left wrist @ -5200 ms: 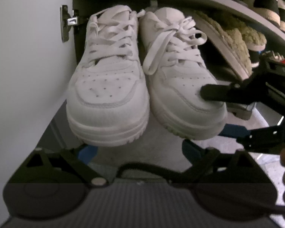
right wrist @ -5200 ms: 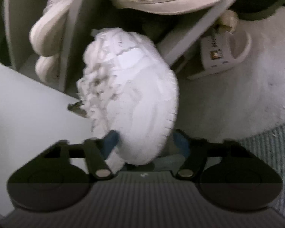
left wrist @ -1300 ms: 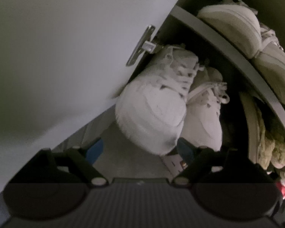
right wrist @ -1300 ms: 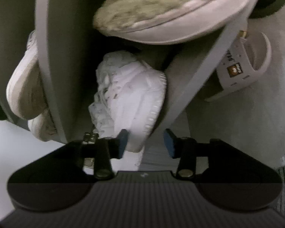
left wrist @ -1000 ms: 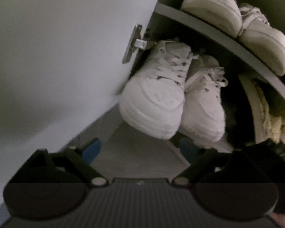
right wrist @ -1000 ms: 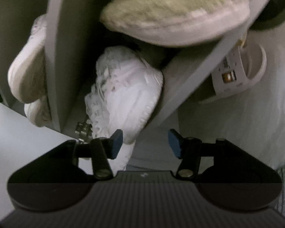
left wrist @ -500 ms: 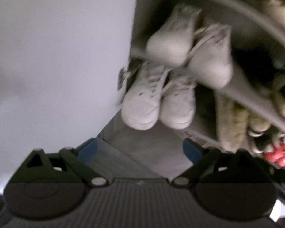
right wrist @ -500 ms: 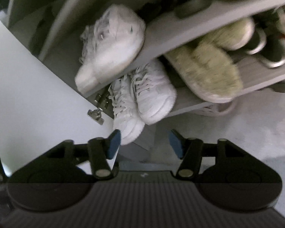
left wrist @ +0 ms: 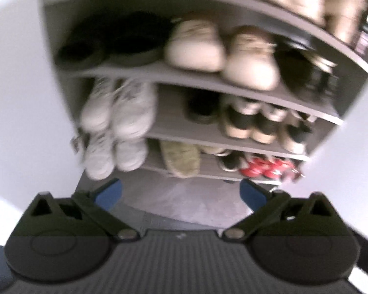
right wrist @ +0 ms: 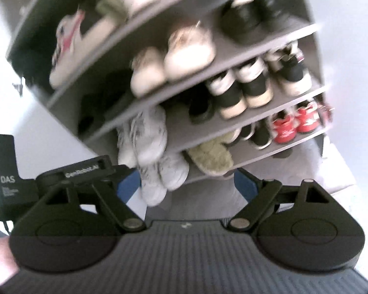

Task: Organize scattered shoes
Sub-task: 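Pull both tools back from the shoe cabinet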

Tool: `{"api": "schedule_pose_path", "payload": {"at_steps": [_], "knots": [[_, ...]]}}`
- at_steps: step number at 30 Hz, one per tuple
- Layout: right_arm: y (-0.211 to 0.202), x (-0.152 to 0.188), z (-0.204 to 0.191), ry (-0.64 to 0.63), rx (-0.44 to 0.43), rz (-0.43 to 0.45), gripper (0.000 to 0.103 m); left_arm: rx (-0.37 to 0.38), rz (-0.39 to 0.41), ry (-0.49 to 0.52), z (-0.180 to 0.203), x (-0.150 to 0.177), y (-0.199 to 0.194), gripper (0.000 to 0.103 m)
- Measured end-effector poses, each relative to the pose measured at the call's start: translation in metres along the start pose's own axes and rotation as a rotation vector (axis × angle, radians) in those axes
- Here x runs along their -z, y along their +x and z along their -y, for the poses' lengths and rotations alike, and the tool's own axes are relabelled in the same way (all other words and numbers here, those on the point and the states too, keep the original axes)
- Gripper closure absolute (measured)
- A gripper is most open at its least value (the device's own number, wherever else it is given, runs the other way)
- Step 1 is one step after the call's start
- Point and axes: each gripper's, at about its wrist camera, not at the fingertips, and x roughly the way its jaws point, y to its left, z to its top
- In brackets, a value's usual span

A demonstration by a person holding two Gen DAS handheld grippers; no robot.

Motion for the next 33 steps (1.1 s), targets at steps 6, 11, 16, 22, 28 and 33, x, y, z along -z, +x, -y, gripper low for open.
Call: {"api": "schedule_pose_path", "payload": {"at_steps": [6,11,16,22,28,33], "knots": [[-0.077,-0.023,0.027,0.073,0.147,0.151,0.000,0.042,-0.043,0.113,0.043,0.003,-0.033,0.000],[-0.138,-0.025,0.066,0.116,0.304,0.210,0.000,0.078,-0.081,0.184,0.062,0.022,-0.047,0.000],[-0.197,-0.028,0.110,0.108,0.494,0.268,0.000,0.112,-0.085,0.262,0.087,0.032,-0.054,0.000],[-0.234,-0.063,0.123,-0.079,0.484,0.389,0.025,0.155,-0.026,0.286,0.108,0.027,-0.071,0.000],[-0.242,-0.106,0.111,-0.254,0.384,0.411,0.039,0.136,0.009,0.248,0.112,-0.006,-0.103,0.001],[-0.264,-0.134,0.086,-0.293,0.375,0.426,0.044,0.165,0.053,0.254,0.112,-0.056,-0.159,0.001]]}}
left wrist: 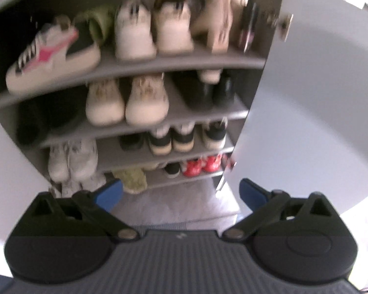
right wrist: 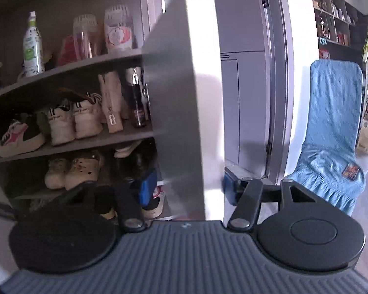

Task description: Organize scattered shoes

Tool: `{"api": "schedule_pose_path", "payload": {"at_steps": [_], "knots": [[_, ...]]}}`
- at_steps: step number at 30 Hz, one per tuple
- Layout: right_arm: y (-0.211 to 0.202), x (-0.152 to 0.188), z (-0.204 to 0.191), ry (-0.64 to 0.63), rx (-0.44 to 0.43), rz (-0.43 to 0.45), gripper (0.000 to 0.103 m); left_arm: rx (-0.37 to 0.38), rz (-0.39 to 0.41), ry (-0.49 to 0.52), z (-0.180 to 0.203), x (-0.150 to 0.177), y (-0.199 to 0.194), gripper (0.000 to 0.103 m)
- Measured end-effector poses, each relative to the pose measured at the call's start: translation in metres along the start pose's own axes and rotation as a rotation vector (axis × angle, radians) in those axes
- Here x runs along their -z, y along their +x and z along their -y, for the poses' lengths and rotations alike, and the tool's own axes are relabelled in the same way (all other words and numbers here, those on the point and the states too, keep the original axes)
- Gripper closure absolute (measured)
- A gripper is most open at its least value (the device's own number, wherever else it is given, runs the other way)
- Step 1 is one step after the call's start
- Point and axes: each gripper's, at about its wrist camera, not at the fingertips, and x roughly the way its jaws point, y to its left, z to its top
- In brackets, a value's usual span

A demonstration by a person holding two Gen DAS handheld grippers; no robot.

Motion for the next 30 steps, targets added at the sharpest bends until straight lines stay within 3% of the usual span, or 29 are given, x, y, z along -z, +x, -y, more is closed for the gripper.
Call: {"api": "schedule_pose_path", "payload": {"at_steps": [7,8,11,14,20,25,30], "knots": [[-0.018,-0.068,-0.008,0.031,-0.007,-0.023,0.044,0.071,0.022,0.024,0.012,-0.052,-0.079,0.001],[-0.019,-0.075,-0.009,0.026,0.006,-0.049,0.046,0.074,0.023,0.018,0.014,-0.056,-0.086,0.001],[-0.021,-0.086,-0.012,0.022,0.049,-0.120,0.072,0.083,0.022,-0.019,0.011,-0.068,-0.116,0.001],[-0.024,-0.093,-0.027,-0.047,0.063,-0.184,0.073,0.078,0.027,-0.036,0.003,-0.077,-0.139,0.001],[-0.042,-0.101,-0.073,-0.128,-0.051,-0.266,0.074,0.066,0.097,-0.029,-0.010,-0.101,-0.177,0.001],[-0.048,-0.098,-0.126,-0.151,-0.162,-0.279,0.074,0.099,0.105,-0.070,-0.014,-0.122,-0.178,0.000],[-0.037,-0.102,-0.179,-0.125,-0.205,-0.283,0.078,0.143,0.110,-0.076,-0.024,-0.143,-0.170,0.000]]}}
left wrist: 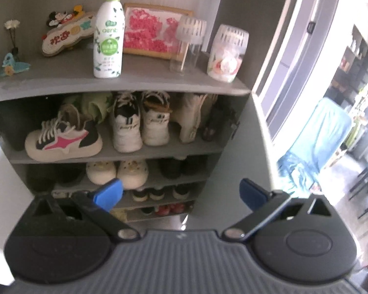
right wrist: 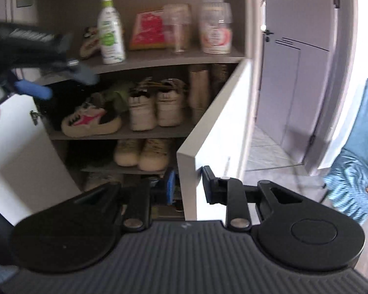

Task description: Organize scattered shoes

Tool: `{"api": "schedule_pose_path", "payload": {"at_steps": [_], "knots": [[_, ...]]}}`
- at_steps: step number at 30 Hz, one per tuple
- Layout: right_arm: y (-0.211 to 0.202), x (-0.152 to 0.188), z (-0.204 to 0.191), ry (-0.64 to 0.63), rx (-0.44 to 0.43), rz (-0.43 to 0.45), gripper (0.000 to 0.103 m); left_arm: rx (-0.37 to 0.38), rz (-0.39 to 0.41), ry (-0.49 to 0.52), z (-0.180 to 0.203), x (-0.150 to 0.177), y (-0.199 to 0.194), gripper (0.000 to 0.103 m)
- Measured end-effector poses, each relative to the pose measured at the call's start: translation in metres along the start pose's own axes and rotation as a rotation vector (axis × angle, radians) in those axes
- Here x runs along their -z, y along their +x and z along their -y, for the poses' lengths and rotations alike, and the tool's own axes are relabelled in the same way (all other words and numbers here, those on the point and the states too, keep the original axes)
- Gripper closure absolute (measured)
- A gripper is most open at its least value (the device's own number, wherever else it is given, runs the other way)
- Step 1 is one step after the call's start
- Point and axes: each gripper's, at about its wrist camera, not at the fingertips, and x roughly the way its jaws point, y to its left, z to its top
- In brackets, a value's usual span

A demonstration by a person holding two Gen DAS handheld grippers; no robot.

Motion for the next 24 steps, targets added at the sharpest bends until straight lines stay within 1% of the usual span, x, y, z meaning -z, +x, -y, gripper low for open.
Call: {"api": "schedule_pose_path", "payload": {"at_steps": [4,8,12,14,16,18,19,20,23,24], "knots": [[0.020,-0.011,-0.024,0.034,-0.038,0.000,0.078,0.045,-0.009,0.050,-0.017,-0.017,0.015,0.000],[0.032,-0.022,-0.047,0.033,-0.066,0.003,0.080,0.117,-0.071,0.091,-0.041,-0.034,0.034,0.000],[0.049,-0.035,-0.081,0.013,-0.079,-0.011,0.081,0.252,-0.124,0.180,-0.064,-0.045,0.052,0.000],[0.056,-0.039,-0.093,0.014,-0.079,-0.021,0.081,0.297,-0.141,0.222,-0.072,-0.049,0.061,0.000],[0.068,-0.044,-0.105,0.045,-0.083,-0.045,0.081,0.330,-0.151,0.251,-0.079,-0.052,0.068,0.001],[0.077,-0.046,-0.113,0.073,-0.104,-0.065,0.081,0.362,-0.163,0.275,-0.086,-0.055,0.075,0.001],[0.081,-0.048,-0.117,0.087,-0.118,-0.074,0.081,0.381,-0.182,0.290,-0.090,-0.054,0.083,0.001],[0.082,-0.048,-0.120,0.097,-0.124,-0.084,0.081,0.388,-0.198,0.304,-0.093,-0.054,0.090,0.002],[0.084,-0.048,-0.126,0.118,-0.133,-0.118,0.081,0.364,-0.235,0.355,-0.099,-0.048,0.109,0.004],[0.083,-0.048,-0.127,0.124,-0.126,-0.132,0.081,0.371,-0.247,0.366,-0.101,-0.046,0.114,0.006]]}}
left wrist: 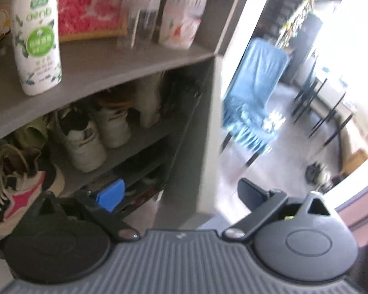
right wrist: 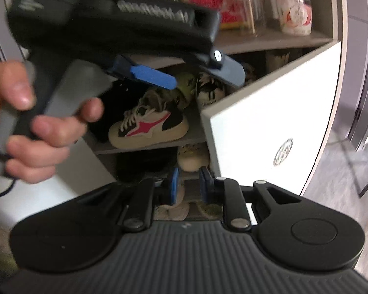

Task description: Organize scattered shoes

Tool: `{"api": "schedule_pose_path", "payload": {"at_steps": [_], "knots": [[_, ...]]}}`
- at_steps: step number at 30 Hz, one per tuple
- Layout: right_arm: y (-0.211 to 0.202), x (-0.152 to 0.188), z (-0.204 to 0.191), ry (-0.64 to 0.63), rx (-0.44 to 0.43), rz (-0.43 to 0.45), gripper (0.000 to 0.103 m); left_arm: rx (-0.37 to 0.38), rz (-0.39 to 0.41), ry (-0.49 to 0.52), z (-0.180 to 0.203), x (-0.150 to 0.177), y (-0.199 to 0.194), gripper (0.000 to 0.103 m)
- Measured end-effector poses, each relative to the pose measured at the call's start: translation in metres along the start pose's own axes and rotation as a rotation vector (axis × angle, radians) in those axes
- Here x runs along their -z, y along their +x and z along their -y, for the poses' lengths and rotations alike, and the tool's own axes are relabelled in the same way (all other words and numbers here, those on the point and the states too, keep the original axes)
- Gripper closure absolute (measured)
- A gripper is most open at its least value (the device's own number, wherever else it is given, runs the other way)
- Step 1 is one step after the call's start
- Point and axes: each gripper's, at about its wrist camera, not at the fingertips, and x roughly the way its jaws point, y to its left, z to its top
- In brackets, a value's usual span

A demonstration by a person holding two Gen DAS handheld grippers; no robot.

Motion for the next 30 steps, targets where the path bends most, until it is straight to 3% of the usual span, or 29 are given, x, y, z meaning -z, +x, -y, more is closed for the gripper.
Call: {"api": "schedule_pose_path", "payload": {"at_steps": [7,14,19,20,21,22,25,30], "knots": [[-0.021,0.010,0.001,0.064,0.072,-0.078,0.081,-0.006,-0.031,0.126,-0.002,0.010,0.020,0.013],[-0.051,0.016,0.011,0.167,0.208,-0.104,0.080,-0.034,0.030,0.052,-0.009,0.015,0.032,0.017],[-0.053,0.006,0.022,0.336,0.246,-0.012,0.080,-0.022,0.102,-0.054,-0.028,0.017,0.033,0.032],[-0.049,0.002,0.029,0.410,0.237,0.015,0.080,-0.010,0.115,-0.060,-0.031,0.018,0.033,0.039],[-0.044,-0.002,0.036,0.486,0.226,0.040,0.080,0.030,0.131,-0.059,-0.035,0.017,0.032,0.061],[-0.039,-0.008,0.044,0.564,0.213,0.085,0.080,0.082,0.152,-0.058,-0.040,0.016,0.032,0.068],[-0.021,-0.033,0.060,0.707,0.142,0.183,0.079,0.101,0.176,-0.037,-0.049,0.016,0.035,0.068],[0.021,-0.079,0.058,0.722,0.104,0.189,0.079,0.108,0.180,-0.044,-0.061,0.009,0.041,0.068]]}}
